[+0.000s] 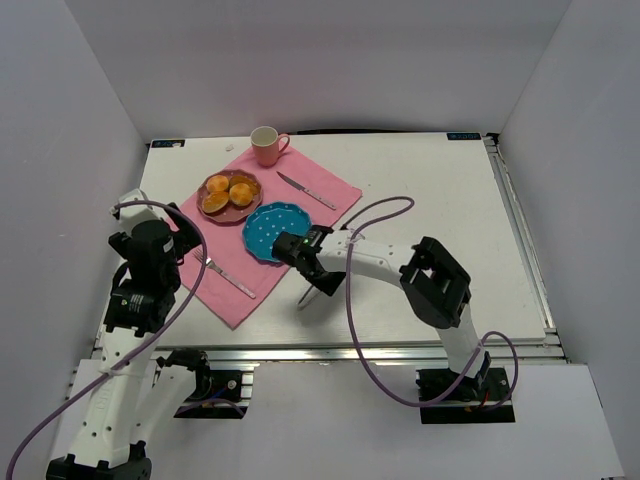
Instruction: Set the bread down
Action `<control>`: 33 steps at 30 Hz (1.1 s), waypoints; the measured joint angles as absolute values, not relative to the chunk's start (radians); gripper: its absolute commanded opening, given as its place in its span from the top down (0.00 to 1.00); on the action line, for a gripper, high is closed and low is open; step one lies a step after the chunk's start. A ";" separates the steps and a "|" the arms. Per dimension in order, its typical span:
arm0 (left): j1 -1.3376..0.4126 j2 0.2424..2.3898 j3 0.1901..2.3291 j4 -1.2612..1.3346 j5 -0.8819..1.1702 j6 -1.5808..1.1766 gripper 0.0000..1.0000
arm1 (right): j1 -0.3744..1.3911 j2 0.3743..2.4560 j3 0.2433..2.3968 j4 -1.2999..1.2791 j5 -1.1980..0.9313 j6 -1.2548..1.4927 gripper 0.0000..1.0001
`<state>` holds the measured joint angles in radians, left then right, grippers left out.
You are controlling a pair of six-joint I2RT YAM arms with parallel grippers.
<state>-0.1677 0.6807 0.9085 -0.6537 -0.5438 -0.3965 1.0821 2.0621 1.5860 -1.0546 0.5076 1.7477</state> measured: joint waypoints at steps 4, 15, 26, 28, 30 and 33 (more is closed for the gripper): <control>-0.168 0.693 0.908 -0.654 -0.543 -0.395 0.02 | 1.097 1.996 1.629 -1.079 0.575 1.592 0.42; -0.168 0.743 0.911 -0.655 -0.582 -0.379 0.02 | 1.217 1.686 1.563 -1.156 0.640 1.212 0.44; -0.168 0.753 0.997 -0.673 -0.626 -0.394 0.02 | 1.221 1.534 1.423 -0.745 0.539 0.655 0.42; -0.168 0.743 1.008 -0.673 -0.626 -0.398 0.02 | 1.220 1.541 1.423 -0.690 0.514 0.585 0.42; -0.168 0.740 1.018 -0.673 -0.624 -0.400 0.02 | 1.213 1.554 1.424 -0.644 0.488 0.519 0.42; -0.168 0.751 1.040 -0.680 -0.609 -0.401 0.02 | 1.188 1.583 1.426 -0.575 0.430 0.437 0.42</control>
<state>-0.1677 0.7509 1.0401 -0.6796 -0.6094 -0.4007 1.1885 1.5826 1.4258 -0.5755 0.4301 0.4366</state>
